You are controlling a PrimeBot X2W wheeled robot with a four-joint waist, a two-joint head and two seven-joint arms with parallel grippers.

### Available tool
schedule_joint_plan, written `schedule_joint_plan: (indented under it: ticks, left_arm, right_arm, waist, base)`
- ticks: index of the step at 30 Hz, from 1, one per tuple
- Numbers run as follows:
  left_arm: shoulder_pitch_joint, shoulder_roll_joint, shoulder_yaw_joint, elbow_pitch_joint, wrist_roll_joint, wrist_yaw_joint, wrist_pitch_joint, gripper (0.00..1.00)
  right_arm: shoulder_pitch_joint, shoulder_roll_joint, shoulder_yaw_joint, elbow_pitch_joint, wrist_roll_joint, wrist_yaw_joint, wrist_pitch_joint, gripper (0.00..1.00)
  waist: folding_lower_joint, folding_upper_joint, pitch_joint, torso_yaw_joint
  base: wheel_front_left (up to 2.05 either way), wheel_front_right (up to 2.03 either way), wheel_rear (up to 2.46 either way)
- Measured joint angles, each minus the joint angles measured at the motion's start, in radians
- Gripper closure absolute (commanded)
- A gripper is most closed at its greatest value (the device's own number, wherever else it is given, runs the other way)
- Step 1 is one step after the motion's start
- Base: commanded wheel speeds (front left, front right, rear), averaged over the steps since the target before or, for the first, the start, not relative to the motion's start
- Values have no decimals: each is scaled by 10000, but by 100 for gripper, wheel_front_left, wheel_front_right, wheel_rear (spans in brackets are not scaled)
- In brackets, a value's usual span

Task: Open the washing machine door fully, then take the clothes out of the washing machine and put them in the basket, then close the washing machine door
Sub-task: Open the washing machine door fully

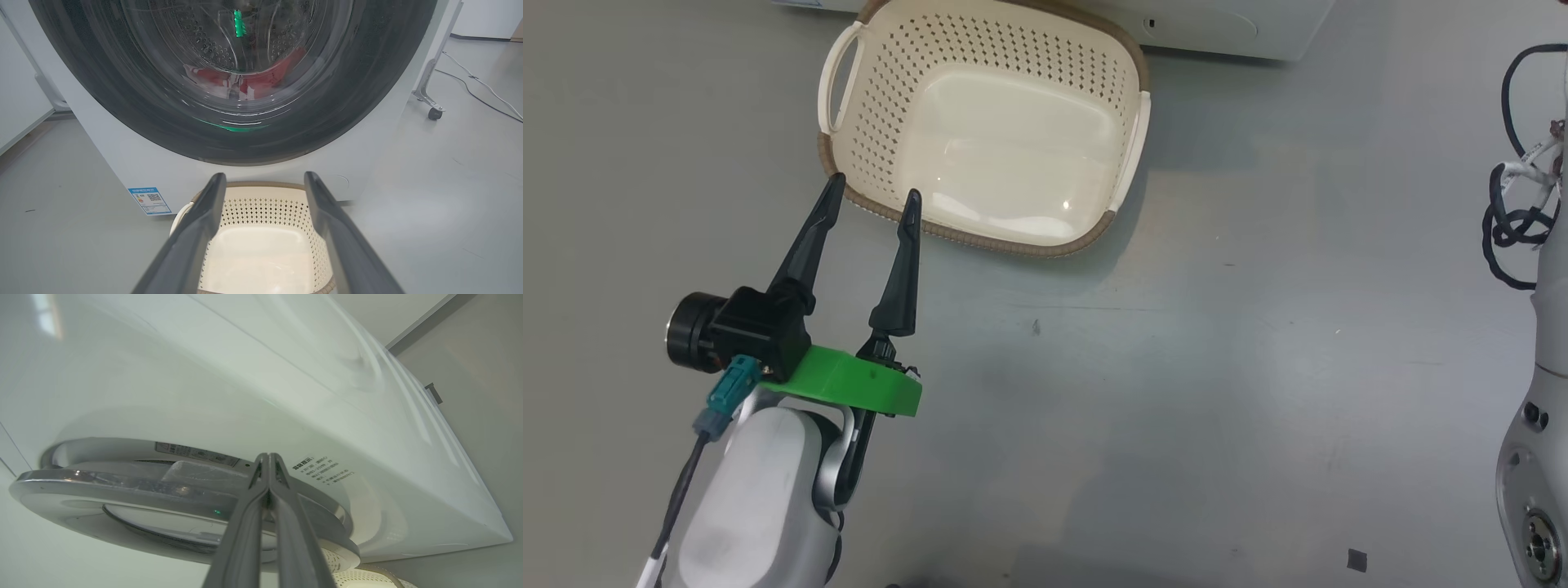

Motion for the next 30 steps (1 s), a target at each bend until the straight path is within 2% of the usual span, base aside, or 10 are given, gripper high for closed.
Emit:
schedule_joint_plan:
  ticks: [13, 30]
  left_arm:
    - [-137, -38, -104, 13, -313, -36, 0, 0]
    - [-214, -50, -115, 113, -353, -35, 0, 0]
  right_arm:
    - [-1522, 207, 13, 1170, 627, -86, 608, 100]
    - [-2285, 410, -201, 2178, 1998, -73, 1181, 100]
  waist:
    - [0, 0, 498, 544]
    - [0, 0, 560, 585]
  base:
    - [0, 0, 0]
    - [0, 0, 0]
